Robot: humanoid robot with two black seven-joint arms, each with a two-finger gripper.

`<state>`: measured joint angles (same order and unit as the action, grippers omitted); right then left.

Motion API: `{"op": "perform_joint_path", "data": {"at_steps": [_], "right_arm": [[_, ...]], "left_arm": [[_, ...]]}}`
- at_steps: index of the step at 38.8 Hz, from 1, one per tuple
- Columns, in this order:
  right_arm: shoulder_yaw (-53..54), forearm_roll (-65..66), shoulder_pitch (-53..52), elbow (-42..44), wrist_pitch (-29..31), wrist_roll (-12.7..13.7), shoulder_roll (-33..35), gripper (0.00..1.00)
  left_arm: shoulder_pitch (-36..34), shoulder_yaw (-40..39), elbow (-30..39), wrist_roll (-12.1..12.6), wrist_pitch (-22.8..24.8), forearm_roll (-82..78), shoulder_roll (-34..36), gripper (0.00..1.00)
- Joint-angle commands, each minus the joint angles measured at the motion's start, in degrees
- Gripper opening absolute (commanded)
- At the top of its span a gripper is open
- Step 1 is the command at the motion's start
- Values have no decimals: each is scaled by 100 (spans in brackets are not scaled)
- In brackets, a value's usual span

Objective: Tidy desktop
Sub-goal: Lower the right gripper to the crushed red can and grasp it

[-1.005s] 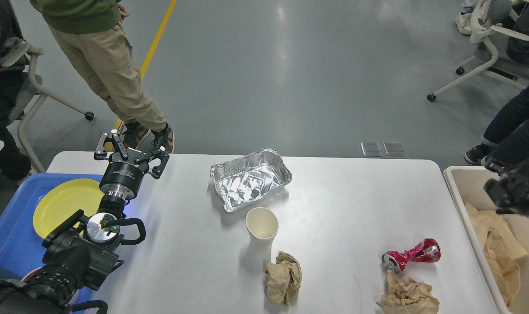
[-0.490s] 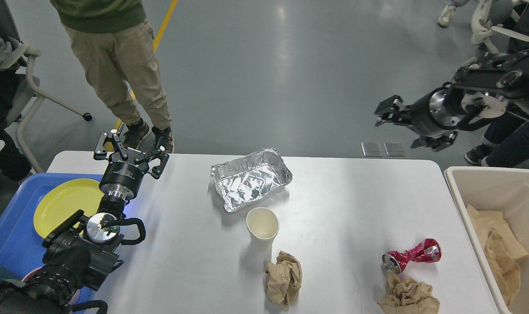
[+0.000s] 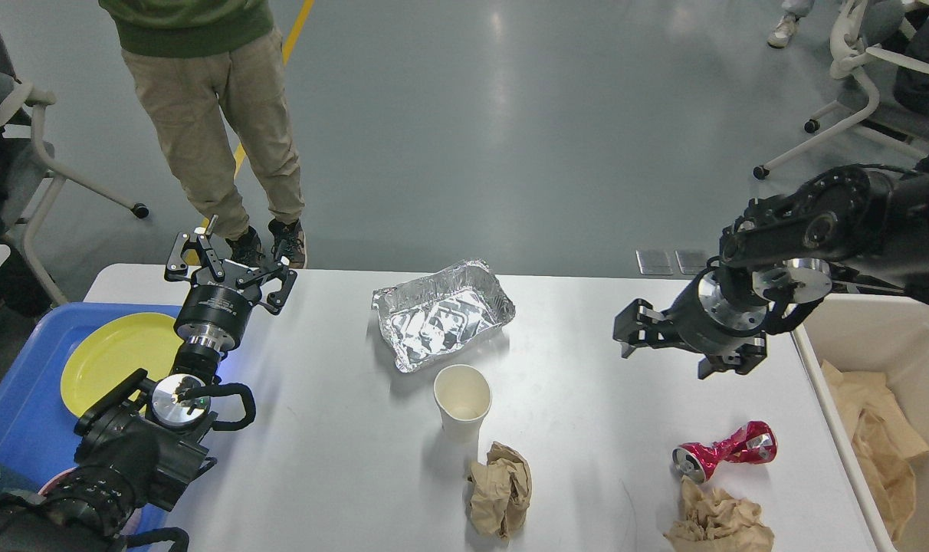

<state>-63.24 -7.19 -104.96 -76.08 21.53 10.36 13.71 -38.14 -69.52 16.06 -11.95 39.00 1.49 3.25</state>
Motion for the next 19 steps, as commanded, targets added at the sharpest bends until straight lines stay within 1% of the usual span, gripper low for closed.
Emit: {"op": "perform_joint_path", "data": {"at_steps": [1,7,9,12,19], "right_arm": [[-452,639,546,225,-140,1,386,100],[-487,622,1257,620,-149,53,616,100],[-470,604,1521,770,-236,54,651,100],[-321,491,2083,1165,-290,62,712,100],[400,-590,3059,1939,-571,80,721,100]], "left_arm": [[0,0,3,-1,-6,0,0,96],[0,0,-6,8,2,0,0,96],[0,0,3,-1,-6,0,0,96],[0,0,3,-1,-6,0,0,96],[0,0,3,-1,2,0,0,96]]}}
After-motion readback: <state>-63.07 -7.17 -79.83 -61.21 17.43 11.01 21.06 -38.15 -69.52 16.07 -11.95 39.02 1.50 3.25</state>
